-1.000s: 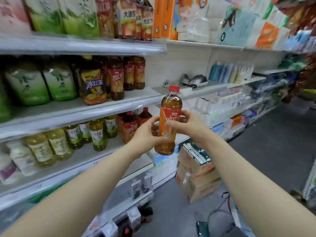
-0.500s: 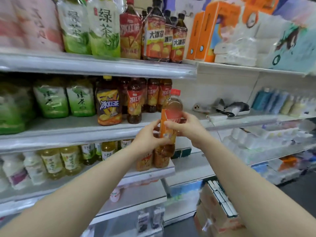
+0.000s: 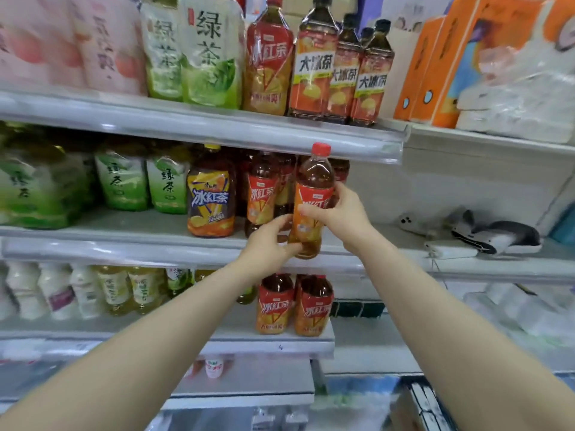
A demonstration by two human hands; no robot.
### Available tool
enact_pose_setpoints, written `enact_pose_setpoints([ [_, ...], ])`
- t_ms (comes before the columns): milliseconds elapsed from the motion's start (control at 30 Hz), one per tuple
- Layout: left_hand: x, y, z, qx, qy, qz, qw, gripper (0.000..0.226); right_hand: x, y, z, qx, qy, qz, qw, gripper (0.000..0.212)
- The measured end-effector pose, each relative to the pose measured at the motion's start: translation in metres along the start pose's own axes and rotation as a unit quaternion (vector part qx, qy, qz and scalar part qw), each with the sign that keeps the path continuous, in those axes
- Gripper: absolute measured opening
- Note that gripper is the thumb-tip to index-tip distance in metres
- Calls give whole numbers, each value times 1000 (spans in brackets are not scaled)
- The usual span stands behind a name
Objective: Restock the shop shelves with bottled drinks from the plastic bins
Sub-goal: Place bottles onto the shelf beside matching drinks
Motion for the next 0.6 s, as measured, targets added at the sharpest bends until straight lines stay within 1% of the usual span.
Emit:
enact_pose_setpoints([
  [133, 2, -8, 16, -29, 21, -11, 999, 59, 11, -7, -2, -42, 50, 39, 997, 69],
  [267, -3, -16, 20, -37, 16, -39, 998, 47, 14, -10, -5, -61, 50, 76, 994, 70],
  [333, -6, -19, 18, -44, 21, -38, 998, 46, 18, -11, -6, -61, 57, 122, 989, 73],
  [367, -5, -19, 17, -50, 28, -24, 998, 47, 21, -10, -7, -57, 64, 150, 985, 74],
  [433, 2, -20, 15, -56, 45, 25, 997, 49, 23, -9, -12, -43, 78, 186, 979, 68],
  [500, 10, -20, 12, -55, 49, 58, 996, 50, 20, -8, -18, -31, 78, 186, 979, 56],
  [600, 10, -25, 7, -57, 61, 36, 996, 45, 9, -12, -24, -14, 30, 150, 988, 44],
])
Point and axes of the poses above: each hand's wrist, its own y-axis away from the middle knuckle, its own x-axis out of the palm, z = x × y, the point moved 9 cm from there along -y, towards the middle knuckle, and after that the axes turned 5 degrees about -x, right-handed, at the moved point
